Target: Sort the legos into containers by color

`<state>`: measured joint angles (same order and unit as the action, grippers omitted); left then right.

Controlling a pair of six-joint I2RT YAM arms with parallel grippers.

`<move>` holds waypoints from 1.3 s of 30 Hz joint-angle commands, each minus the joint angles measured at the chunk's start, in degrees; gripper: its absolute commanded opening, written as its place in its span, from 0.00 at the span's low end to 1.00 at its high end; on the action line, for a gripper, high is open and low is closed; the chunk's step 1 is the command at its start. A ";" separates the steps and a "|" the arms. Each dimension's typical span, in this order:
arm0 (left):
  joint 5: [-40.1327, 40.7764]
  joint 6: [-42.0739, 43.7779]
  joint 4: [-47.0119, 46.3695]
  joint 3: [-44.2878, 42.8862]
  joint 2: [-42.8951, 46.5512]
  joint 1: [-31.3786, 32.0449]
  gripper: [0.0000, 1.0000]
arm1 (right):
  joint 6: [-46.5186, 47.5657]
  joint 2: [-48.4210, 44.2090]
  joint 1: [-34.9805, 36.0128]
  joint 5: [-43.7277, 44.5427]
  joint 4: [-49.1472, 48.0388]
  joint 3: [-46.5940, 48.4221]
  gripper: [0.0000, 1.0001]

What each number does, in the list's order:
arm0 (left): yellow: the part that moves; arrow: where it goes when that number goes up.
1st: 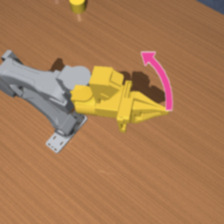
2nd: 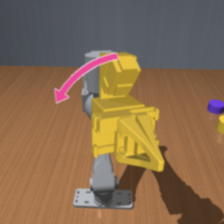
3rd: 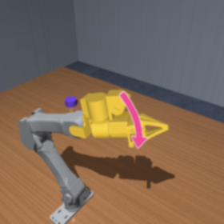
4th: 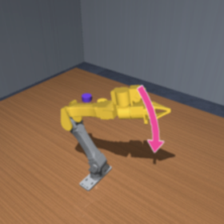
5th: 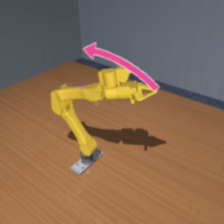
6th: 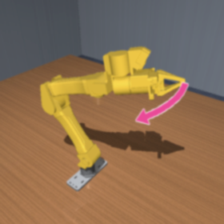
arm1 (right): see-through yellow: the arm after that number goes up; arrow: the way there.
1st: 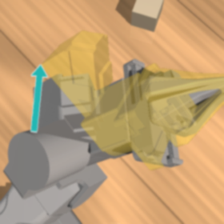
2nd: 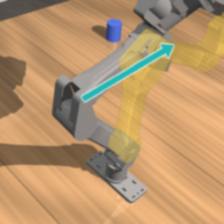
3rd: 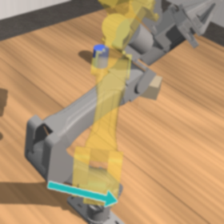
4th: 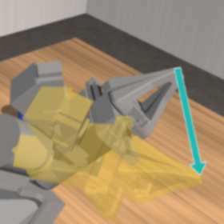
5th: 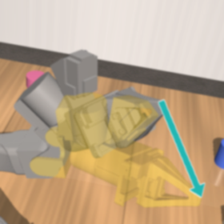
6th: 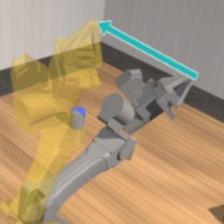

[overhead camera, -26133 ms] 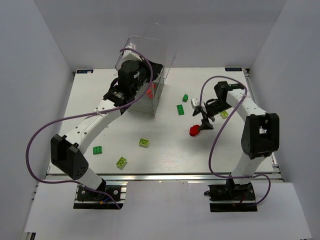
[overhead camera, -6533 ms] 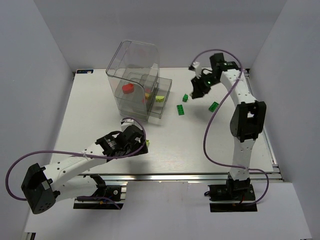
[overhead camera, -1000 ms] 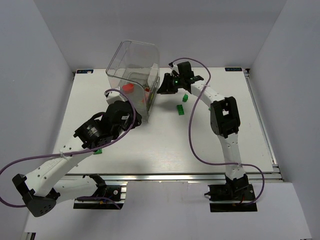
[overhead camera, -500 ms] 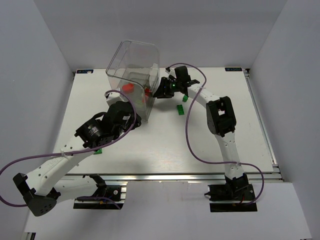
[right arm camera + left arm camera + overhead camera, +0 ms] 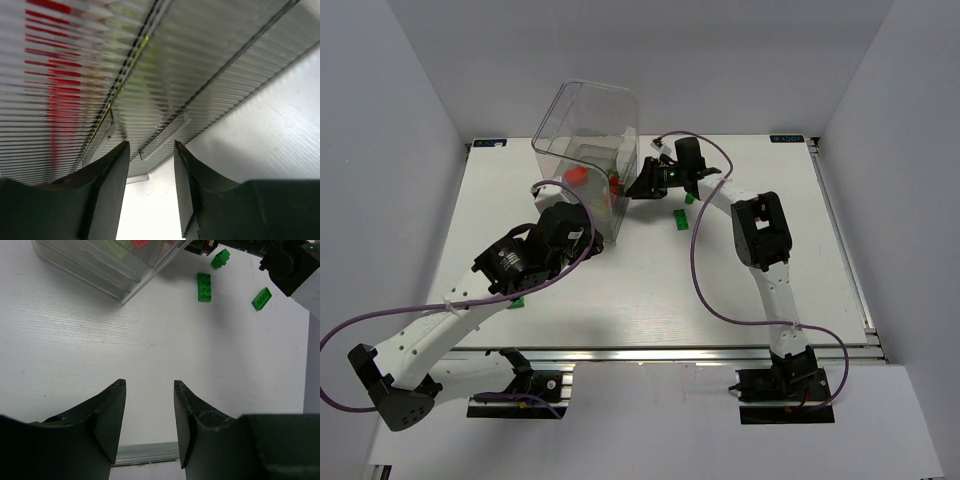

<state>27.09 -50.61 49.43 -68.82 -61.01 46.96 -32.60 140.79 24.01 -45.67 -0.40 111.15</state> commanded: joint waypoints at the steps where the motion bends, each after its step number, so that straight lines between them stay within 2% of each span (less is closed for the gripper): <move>1: 0.86 -1.51 0.58 0.08 1.25 -0.11 0.53 | -2.38 1.59 0.07 -4.42 -6.71 -0.59 0.46; 16: 0.59 -1.25 0.93 -1.32 -0.86 -0.11 0.54 | -9.49 5.37 0.16 -6.80 -17.87 -2.52 0.43; 22: 0.07 -1.77 0.58 -1.14 -1.30 -0.11 0.54 | -16.17 6.95 0.16 -9.26 -28.32 -4.54 0.40; 27: -0.11 -1.60 0.84 -1.67 -1.83 -0.11 0.54 | -18.98 7.65 0.42 -9.87 -31.05 -4.89 0.37; 30: -0.20 -1.60 0.67 -1.85 -2.27 -0.11 0.54 | -19.34 7.74 0.42 -9.88 -32.03 -5.33 0.26; 31: -0.20 -1.60 0.41 -1.76 -2.44 -0.11 0.54 | -19.26 7.66 0.34 -9.88 -32.20 -5.33 0.18; 34: -0.46 -1.60 0.05 -1.76 -2.71 -0.11 0.54 | -19.87 7.57 -0.10 -10.14 -33.08 -6.03 0.06; 37: -0.55 -1.42 -0.39 -1.58 -2.79 -0.11 0.53 | -19.52 7.13 -0.28 -10.14 -33.35 -6.91 0.00; 39: -0.46 -1.42 -0.39 -1.41 -2.71 -0.11 0.53 | -19.17 6.52 -0.37 -10.23 -32.91 -7.61 0.00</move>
<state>26.46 -51.53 49.87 -68.93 -64.34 46.96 -54.59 147.72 23.42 -55.27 -30.26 105.08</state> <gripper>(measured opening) 0.535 0.071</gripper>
